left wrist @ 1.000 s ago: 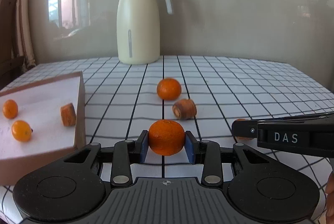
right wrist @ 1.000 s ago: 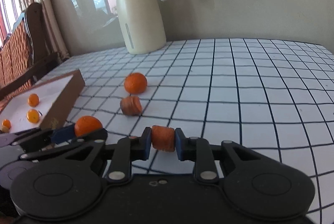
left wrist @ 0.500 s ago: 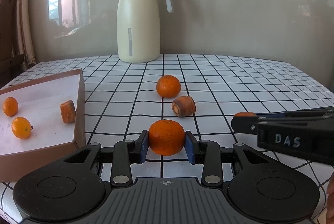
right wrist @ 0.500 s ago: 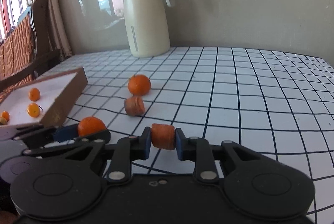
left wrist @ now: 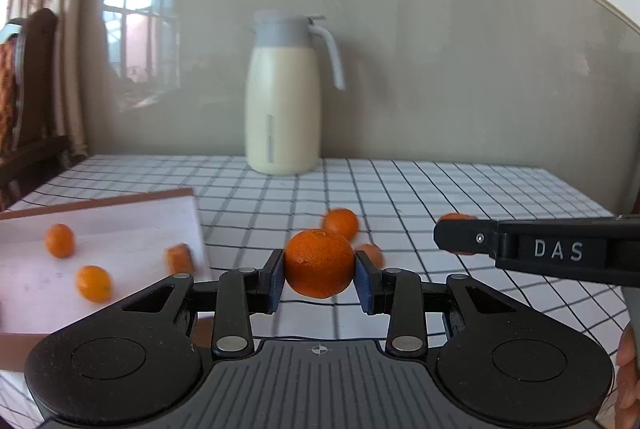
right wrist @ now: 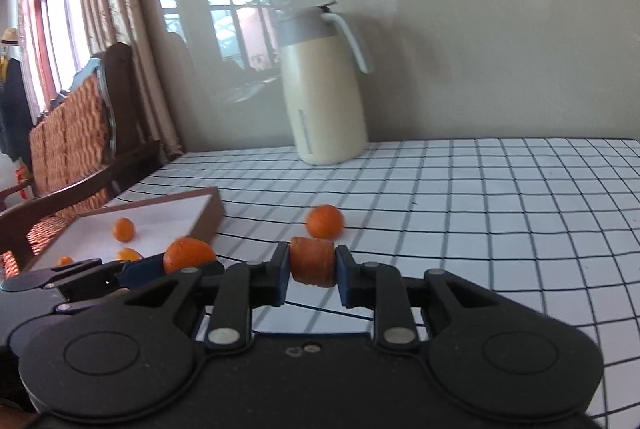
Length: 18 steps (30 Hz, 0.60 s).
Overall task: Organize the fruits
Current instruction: 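Carry the orange and carrot chunk over the white box with both tools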
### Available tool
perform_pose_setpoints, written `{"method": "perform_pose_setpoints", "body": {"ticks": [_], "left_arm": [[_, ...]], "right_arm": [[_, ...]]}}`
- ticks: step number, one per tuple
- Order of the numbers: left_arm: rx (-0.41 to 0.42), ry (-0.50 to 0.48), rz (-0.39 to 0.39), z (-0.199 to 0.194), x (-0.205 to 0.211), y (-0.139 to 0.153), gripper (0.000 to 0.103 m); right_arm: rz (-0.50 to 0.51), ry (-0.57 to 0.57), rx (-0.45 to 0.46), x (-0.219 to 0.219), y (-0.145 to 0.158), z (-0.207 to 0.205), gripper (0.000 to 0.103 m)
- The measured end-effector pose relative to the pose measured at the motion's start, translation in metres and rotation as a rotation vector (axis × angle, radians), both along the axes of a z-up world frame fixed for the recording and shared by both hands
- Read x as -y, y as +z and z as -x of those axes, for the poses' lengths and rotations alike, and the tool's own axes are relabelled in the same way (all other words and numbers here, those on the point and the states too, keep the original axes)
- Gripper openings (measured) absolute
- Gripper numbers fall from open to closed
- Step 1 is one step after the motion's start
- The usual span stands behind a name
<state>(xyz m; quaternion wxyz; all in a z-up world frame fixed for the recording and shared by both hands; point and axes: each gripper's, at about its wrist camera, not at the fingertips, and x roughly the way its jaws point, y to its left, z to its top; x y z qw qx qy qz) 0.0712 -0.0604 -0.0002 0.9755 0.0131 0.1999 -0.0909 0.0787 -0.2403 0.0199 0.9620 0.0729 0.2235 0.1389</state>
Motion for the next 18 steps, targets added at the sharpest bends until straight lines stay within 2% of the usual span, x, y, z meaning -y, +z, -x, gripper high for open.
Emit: {"method": "perform_pose_setpoints", "body": {"ticks": [12, 18], "left_arm": [[0.058, 0.152, 0.019, 0.008, -0.073, 0.015, 0.037], [0.066, 0.250, 0.021, 0.007, -0.110, 0.016, 0.037]], "right_arm": [[-0.017, 0.142, 0.098, -0.067, 0.015, -0.007, 0.015], [-0.036, 0.175, 0.107, -0.093, 0.014, -0.015, 0.015]]}}
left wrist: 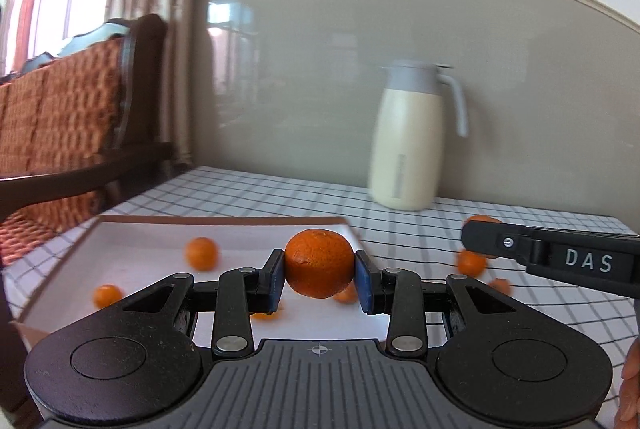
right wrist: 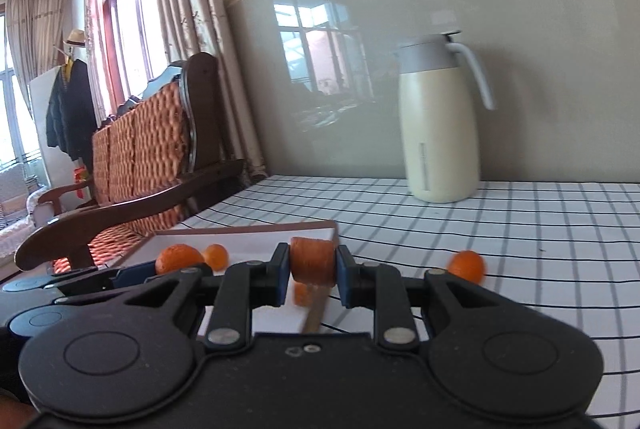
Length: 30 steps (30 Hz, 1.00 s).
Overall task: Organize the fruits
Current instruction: 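Carry the orange and carrot chunk over the white box with both tools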
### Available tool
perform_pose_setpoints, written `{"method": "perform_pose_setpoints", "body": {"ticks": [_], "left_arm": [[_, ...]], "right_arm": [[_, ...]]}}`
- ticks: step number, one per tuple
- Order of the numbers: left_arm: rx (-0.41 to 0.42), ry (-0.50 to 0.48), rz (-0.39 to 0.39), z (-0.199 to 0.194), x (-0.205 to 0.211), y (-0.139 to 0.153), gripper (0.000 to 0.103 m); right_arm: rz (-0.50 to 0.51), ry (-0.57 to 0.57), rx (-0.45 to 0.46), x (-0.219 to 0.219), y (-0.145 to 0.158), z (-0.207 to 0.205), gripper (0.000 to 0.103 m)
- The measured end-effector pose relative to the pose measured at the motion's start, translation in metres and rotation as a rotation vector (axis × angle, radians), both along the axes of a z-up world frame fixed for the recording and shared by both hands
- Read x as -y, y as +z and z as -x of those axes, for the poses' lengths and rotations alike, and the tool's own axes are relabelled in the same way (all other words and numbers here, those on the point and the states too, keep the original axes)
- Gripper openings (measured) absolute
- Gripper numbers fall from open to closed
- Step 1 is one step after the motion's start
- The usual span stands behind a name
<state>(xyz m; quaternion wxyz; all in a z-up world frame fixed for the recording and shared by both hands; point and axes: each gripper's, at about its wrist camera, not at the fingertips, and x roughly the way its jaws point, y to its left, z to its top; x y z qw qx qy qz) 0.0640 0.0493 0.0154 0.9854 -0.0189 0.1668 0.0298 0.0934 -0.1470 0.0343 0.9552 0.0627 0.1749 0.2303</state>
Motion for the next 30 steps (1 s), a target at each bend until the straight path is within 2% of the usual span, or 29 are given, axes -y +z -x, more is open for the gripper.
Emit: {"method": "perform_pose_setpoints", "body": {"ticks": [13, 30], "left_arm": [[-0.002, 0.161, 0.009, 0.003, -0.064, -0.008, 0.037], [-0.002, 0.247, 0.005, -0.002, -0.100, -0.012, 0.037]], "right_arm": [[0.008, 0.054, 0.019, -0.056, -0.005, -0.009, 0.015], [0.014, 0.032, -0.004, -0.081, -0.016, -0.025, 0.015]]}}
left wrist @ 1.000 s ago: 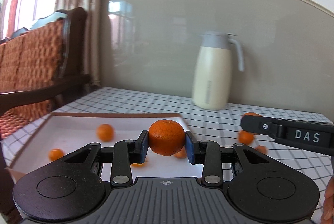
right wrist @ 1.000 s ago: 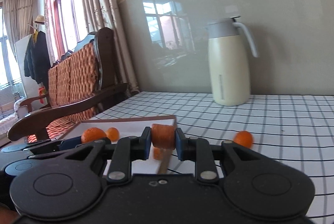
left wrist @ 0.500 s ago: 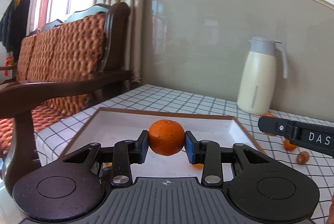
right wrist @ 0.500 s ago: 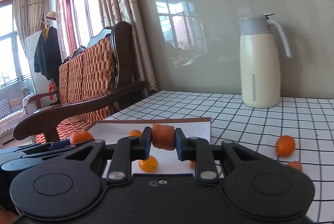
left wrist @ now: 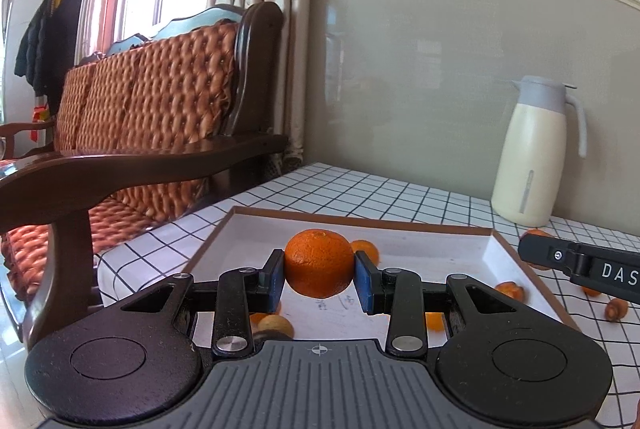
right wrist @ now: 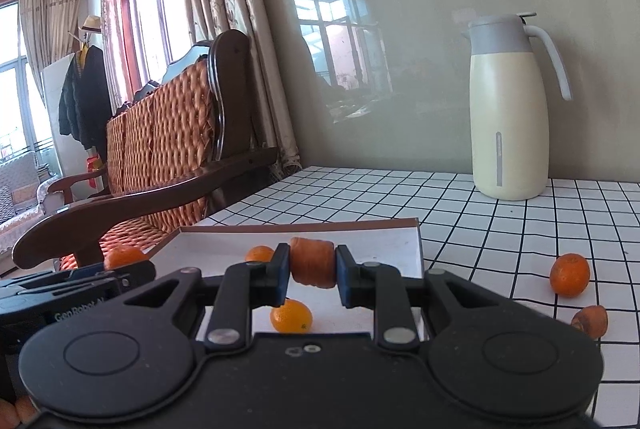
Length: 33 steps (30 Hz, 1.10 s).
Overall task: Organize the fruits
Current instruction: 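Carry the orange and carrot chunk over the white box with both tools, then open both tools to drop the orange and carrot chunk into the box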
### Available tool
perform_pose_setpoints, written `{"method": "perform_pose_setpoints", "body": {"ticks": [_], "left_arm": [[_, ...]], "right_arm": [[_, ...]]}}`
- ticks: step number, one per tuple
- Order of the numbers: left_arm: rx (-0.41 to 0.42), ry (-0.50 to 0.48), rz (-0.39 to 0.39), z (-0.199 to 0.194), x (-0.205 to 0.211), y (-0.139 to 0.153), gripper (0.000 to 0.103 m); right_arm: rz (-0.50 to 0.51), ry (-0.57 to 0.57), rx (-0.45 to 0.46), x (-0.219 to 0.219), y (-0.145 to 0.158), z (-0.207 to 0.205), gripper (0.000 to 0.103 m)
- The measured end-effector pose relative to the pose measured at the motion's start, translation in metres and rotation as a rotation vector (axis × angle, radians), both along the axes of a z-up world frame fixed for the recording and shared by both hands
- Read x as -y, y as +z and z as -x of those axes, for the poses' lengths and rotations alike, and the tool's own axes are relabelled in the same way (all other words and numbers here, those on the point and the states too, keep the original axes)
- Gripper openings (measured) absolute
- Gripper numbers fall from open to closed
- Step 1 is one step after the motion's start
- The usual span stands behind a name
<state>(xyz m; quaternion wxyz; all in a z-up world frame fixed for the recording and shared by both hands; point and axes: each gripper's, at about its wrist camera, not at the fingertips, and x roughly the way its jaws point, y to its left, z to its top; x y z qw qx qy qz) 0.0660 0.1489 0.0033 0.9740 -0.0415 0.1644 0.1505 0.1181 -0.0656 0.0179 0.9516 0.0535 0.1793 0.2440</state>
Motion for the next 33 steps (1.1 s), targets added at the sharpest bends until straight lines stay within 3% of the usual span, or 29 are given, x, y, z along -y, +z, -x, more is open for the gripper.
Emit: {"method": "perform_pose_setpoints", "body": {"ticks": [17, 19, 21, 22, 23, 25, 28, 33], "left_arm": [[-0.032, 0.041, 0.020, -0.031, -0.029, -0.007, 0.037], [-0.043, 0.047, 0.036, -0.037, -0.034, -0.009, 0.037], [-0.068, 0.055, 0.048, -0.045, -0.037, -0.012, 0.038], [-0.074, 0.064, 0.065, -0.046, -0.039, -0.014, 0.044], [-0.070, 0.069, 0.074, -0.045, -0.040, -0.014, 0.067], [-0.026, 0.090, 0.047, -0.039, -0.035, -0.011, 0.101], [0.038, 0.090, -0.027, -0.029, -0.024, -0.003, 0.103], [0.029, 0.083, -0.033, -0.025, -0.021, 0.000, 0.103]], "right_arm": [[0.026, -0.036, -0.019, -0.018, -0.010, -0.028, 0.015], [0.040, -0.049, -0.023, -0.020, -0.011, -0.031, 0.025], [0.032, -0.054, -0.029, -0.019, -0.013, -0.032, 0.052], [0.024, -0.058, -0.031, -0.018, -0.014, -0.032, 0.060], [0.019, -0.063, -0.028, -0.017, -0.014, -0.031, 0.067], [0.015, -0.065, -0.021, -0.015, -0.012, -0.030, 0.066], [-0.005, -0.068, -0.018, -0.012, -0.011, -0.028, 0.070], [-0.021, -0.076, -0.009, -0.005, -0.007, -0.025, 0.077]]}}
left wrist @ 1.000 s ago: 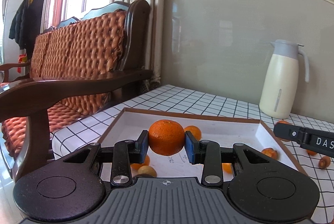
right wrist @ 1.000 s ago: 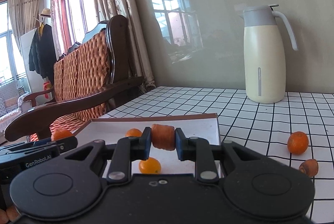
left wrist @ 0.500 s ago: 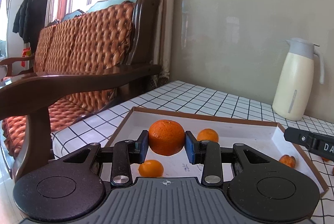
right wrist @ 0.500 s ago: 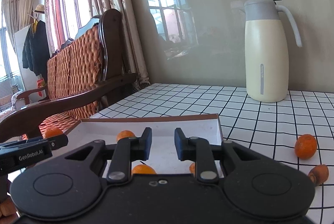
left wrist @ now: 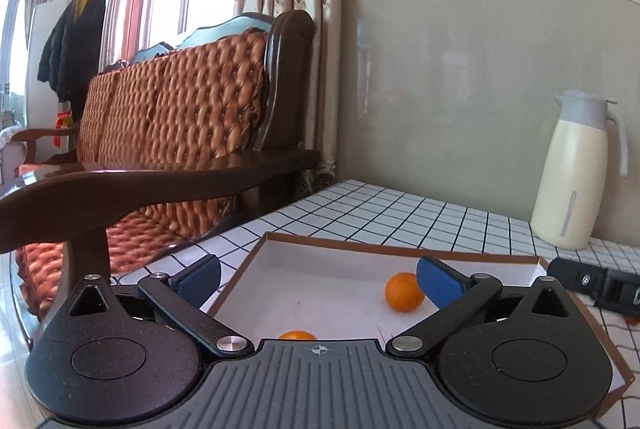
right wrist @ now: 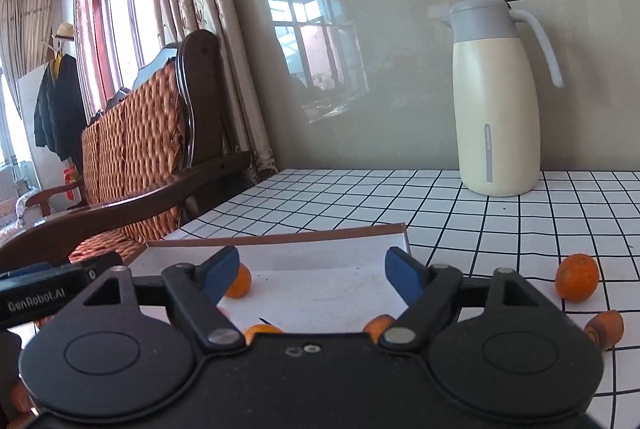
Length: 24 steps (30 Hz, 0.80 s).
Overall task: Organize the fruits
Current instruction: 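Open both tools to drop the orange and carrot chunk into the box, then move both open tools back toward the last orange and carrot chunk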
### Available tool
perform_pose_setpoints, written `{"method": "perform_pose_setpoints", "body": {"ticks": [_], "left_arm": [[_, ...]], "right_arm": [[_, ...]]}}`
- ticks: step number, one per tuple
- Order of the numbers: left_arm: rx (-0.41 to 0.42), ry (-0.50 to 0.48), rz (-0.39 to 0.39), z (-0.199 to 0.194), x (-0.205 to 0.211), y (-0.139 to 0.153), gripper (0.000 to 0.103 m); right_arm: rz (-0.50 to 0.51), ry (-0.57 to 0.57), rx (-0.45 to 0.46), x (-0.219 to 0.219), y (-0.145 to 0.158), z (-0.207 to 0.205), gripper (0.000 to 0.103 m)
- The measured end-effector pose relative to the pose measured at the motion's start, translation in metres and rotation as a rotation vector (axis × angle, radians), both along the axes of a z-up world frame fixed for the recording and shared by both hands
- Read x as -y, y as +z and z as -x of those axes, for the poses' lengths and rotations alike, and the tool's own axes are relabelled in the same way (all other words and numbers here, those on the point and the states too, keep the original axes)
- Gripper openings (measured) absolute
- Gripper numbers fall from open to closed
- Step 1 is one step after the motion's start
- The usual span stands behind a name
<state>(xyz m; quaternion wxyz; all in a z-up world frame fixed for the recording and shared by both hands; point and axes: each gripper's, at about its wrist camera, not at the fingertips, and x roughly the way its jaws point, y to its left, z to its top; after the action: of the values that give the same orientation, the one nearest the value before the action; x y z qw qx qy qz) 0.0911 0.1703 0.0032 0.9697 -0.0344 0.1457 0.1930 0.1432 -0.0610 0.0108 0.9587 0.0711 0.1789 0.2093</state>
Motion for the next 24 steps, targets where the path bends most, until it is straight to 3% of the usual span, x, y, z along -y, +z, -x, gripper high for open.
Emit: {"method": "perform_pose_setpoints", "body": {"ticks": [9, 24], "left_arm": [[0.001, 0.011, -0.031, 0.005, 0.007, 0.007, 0.103], [-0.015, -0.090, -0.048, 0.002, 0.051, 0.009, 0.103]], "right_arm": [[-0.074, -0.032, 0.002, 0.030, 0.008, 0.003, 0.096], [-0.198, -0.180, -0.049, 0.108, 0.009, 0.006, 0.097]]}}
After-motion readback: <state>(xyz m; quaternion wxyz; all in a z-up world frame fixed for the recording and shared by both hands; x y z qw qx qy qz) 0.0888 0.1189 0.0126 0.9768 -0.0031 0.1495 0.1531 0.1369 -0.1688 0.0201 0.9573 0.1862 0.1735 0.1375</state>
